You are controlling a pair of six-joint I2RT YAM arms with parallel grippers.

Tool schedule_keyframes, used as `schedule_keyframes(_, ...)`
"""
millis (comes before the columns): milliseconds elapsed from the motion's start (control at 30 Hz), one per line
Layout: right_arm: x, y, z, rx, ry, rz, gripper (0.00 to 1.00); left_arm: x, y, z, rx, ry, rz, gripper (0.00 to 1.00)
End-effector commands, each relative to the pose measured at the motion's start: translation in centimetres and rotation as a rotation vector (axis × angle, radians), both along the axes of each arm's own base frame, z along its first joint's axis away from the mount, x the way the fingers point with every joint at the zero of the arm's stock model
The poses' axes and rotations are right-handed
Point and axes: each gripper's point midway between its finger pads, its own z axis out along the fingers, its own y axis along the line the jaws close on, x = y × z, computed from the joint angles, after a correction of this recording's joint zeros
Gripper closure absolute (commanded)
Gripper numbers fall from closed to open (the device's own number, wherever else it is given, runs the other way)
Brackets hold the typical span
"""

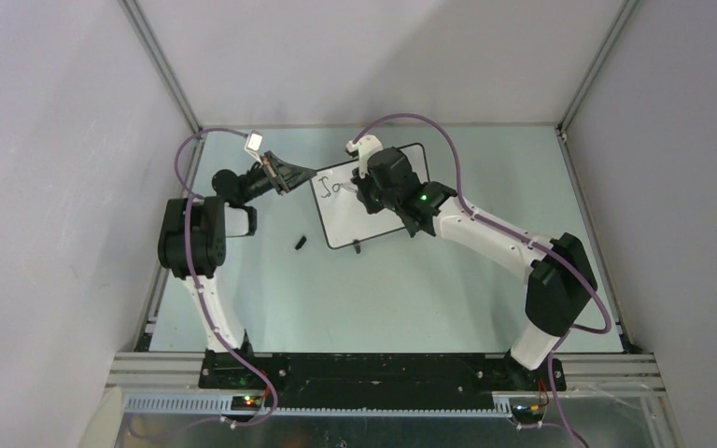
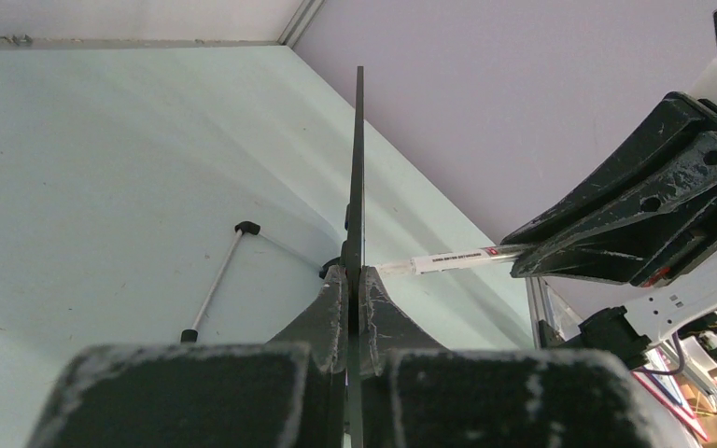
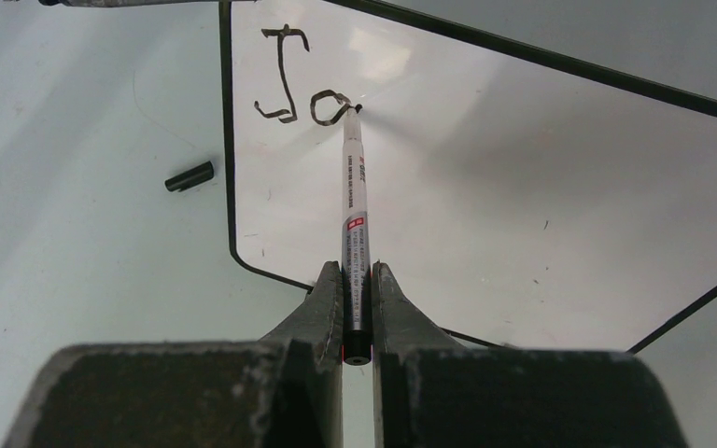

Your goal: Write a sentence on the whiteboard

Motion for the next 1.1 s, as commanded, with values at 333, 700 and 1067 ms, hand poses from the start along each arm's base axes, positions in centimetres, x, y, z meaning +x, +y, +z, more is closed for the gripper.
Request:
schedule_keyframes(333,0.0,-0.6,1.0,-0.001,-0.025,-0.019,1.0,-0.4,-0.1,1.8,0.012,-0.099,-0.025,1.0)
schedule_keyframes(700,-0.3,-1.1,0.4,-0.013,-0.02,-0.028,1.0,-0.4,-0.1,1.7,0.013,-0.098,-0.024,1.0)
schedule_keyframes(1067,0.7,-1.4,1.7,0.011,-0.039,-0.056,1.0,-0.4,-0.1,1.8,0.013,-0.101,-0.025,1.0)
